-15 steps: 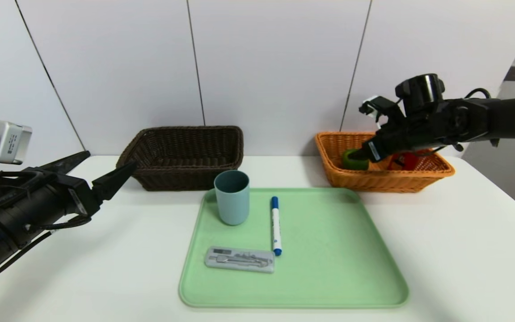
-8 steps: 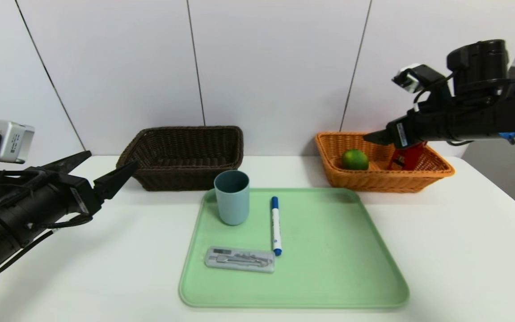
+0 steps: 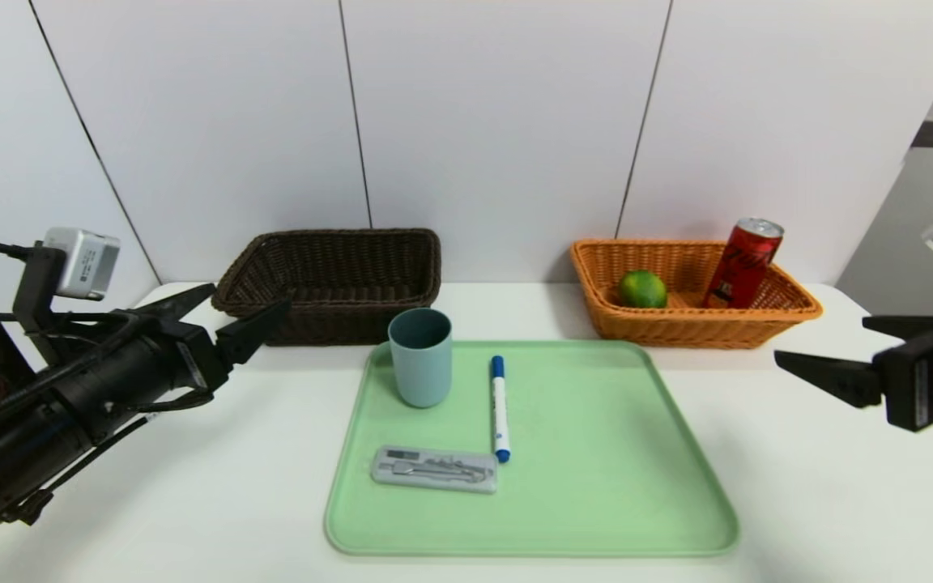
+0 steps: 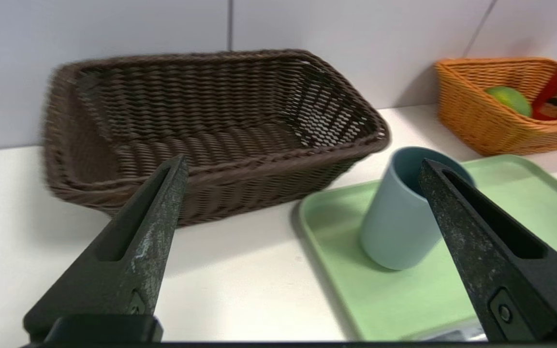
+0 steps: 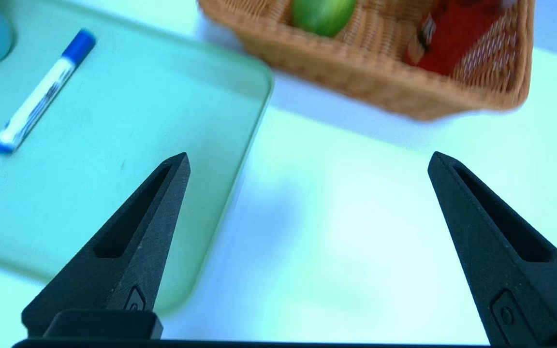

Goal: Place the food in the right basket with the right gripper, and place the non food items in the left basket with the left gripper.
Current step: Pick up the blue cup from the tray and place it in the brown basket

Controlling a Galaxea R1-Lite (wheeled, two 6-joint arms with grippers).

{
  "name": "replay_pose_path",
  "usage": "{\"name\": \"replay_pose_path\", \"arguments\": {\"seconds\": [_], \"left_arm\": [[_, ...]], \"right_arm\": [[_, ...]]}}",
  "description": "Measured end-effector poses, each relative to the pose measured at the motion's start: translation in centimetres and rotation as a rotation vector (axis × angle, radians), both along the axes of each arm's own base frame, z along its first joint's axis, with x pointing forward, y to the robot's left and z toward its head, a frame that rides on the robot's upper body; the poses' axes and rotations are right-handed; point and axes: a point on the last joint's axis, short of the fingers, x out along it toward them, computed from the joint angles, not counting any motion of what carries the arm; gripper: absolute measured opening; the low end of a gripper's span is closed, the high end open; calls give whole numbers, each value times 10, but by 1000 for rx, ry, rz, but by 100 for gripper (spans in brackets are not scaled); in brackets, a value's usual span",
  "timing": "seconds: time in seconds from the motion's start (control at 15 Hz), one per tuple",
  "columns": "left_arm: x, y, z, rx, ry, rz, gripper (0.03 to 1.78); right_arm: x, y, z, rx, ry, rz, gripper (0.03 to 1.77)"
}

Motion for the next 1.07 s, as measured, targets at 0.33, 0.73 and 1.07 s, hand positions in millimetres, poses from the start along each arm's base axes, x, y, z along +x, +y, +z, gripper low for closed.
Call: {"name": "replay_pose_path", "arguments": {"seconds": [0.33, 0.73, 1.07], "left_arm": [[9, -32, -34, -37, 32, -127, 169], [17, -56, -91, 33, 226, -150, 169], [23, -75, -100, 41, 243, -180, 169]], "right_arm": [[-42, -7, -13, 6, -25, -16, 169], [-47, -8, -13, 3, -41, -14, 169], [-45, -7, -13, 3, -35, -13, 169]]}}
